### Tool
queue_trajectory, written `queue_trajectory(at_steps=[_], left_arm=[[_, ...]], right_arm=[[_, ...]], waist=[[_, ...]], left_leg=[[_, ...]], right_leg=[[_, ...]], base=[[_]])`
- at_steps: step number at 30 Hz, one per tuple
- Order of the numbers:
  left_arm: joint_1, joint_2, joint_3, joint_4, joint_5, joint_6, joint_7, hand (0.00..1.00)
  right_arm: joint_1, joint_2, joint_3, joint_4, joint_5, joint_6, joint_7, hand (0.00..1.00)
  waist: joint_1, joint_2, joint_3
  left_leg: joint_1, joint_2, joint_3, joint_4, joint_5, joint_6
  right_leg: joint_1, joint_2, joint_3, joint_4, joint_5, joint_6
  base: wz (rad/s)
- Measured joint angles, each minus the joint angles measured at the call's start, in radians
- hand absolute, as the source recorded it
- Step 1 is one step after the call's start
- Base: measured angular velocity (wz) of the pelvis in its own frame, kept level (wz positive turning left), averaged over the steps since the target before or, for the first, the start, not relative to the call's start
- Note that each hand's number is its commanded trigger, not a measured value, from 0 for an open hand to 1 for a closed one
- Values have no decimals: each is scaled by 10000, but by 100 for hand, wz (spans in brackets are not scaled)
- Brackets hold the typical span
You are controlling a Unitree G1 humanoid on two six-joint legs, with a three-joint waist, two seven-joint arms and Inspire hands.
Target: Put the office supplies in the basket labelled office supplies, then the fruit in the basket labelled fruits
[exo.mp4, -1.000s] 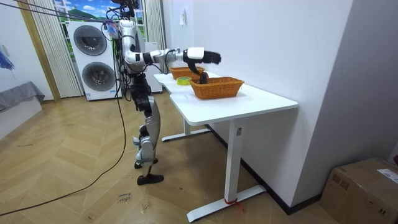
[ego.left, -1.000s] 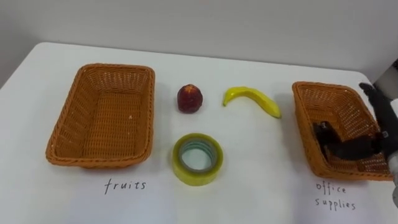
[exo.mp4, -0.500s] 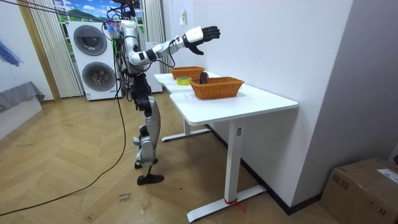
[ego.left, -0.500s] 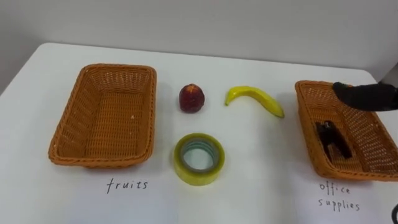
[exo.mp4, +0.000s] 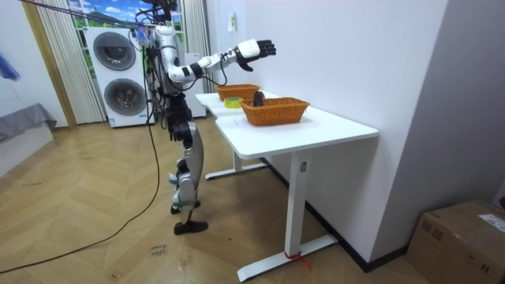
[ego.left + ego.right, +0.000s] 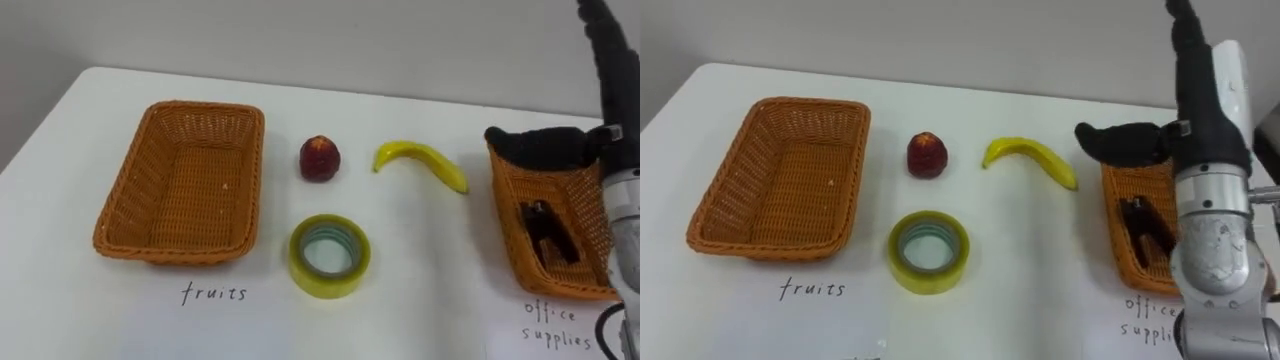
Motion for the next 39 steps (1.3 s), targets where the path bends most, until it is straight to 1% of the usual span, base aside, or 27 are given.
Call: queue_trajectory(at_steps=[3, 6, 9, 12, 14, 17, 19, 22, 25, 27, 31, 33, 37, 39], left_arm=[[33, -40, -149, 12, -12, 18, 3, 0], [31, -43, -226, -17, -3, 73, 4, 0], [-7, -31, -271, -35, -5, 224, 4, 0], [-26, 15, -562, -48, -1, 232, 5, 0], [-7, 13, -711, -55, 2, 256, 4, 0], [-20, 20, -694, -86, 13, 288, 4, 0], [-24, 32, -679, -87, 80, 307, 4, 0], [30, 31, -647, -86, 80, 442, 4, 0], [32, 28, -514, -90, 80, 489, 5, 0], [32, 28, -467, -144, 81, 493, 10, 0], [48, 28, -427, -529, 76, 489, 134, 0], [67, 29, -427, -712, 75, 492, 206, 0], [53, 33, -479, -884, 71, 482, 311, 0], [33, 38, -634, -925, 54, 468, 363, 0]], right_arm=[[-74, 0, 222, 1, 582, 6, 312, 0], [-96, -2, 319, 6, 996, 76, 440, 0], [-149, 6, 597, 79, 1642, 190, 716, 0], [-308, 101, 1004, 547, 2458, 200, 993, 0], [-303, 150, 1493, 1055, 2976, 211, 1066, 0], [-293, 174, 1886, 1394, 2980, 318, 1245, 0], [-291, 201, 1934, 1595, 2914, 315, 1270, 0], [-263, 211, 2096, 1881, 2896, 319, 1278, 0], [-205, 214, 2107, 1911, 2895, 340, 1299, 0], [-199, 215, 2107, 1956, 2893, 340, 1298, 0], [-50, 220, 2121, 1973, 2912, 343, 1299, 0], [11, 245, 2196, 1973, 2878, 349, 1330, 0], [76, 283, 2564, 1978, 2663, 349, 1425, 0], [99, 403, 2694, 1988, 2561, 349, 1425, 0]], waist=[[64, -8, 0], [234, -40, -18], [192, -99, -37], [233, -152, -17], [351, -164, -9], [537, -162, -6], [554, -179, -8], [587, -183, -8], [609, -193, -16], [604, -206, -25], [749, -256, -57], [787, -266, -57], [780, -296, -61], [774, -322, -64]], left_leg=[[-10, -3, -33, -2, 0, 0], [-23, -1, -58, -14, 1, -1], [-138, -21, -287, 97, 0, 0], [-161, -33, -373, 146, 0, 0], [-155, -39, -421, 159, 0, 0], [-236, -48, -448, 191, 1, -1], [-346, -62, -545, 268, 1, -1], [-381, -62, -568, 277, 1, -1], [-409, -62, -571, 282, 1, -2], [-414, -62, -569, 283, 1, -1], [-479, -64, -566, 284, 4, -1], [-511, -65, -558, 287, 11, -1], [-543, -66, -544, 285, 10, -1], [-563, -67, -548, 286, 10, -1]], right_leg=[[0, 1, -11, -4, 0, 0], [0, -2, -67, -5, 0, 1], [52, -25, -281, -24, 0, 1], [118, -41, -416, -49, 1, 2], [152, -49, -418, -48, 1, 2], [101, -58, -519, -47, 0, 3], [61, -63, -570, -48, 0, 3], [36, -60, -586, -51, 0, 2], [10, -58, -588, -57, 1, 2], [2, -60, -590, -57, 1, 2], [-75, -68, -589, -45, 1, 2], [-107, -67, -572, -49, 2, 0], [-142, -62, -562, -52, 3, 0], [-149, -62, -568, -56, 3, 0]], base=[[1], [2], [23], [15], [8], [1], [13], [3], [0], [0], [0], [0], [0], [0]])
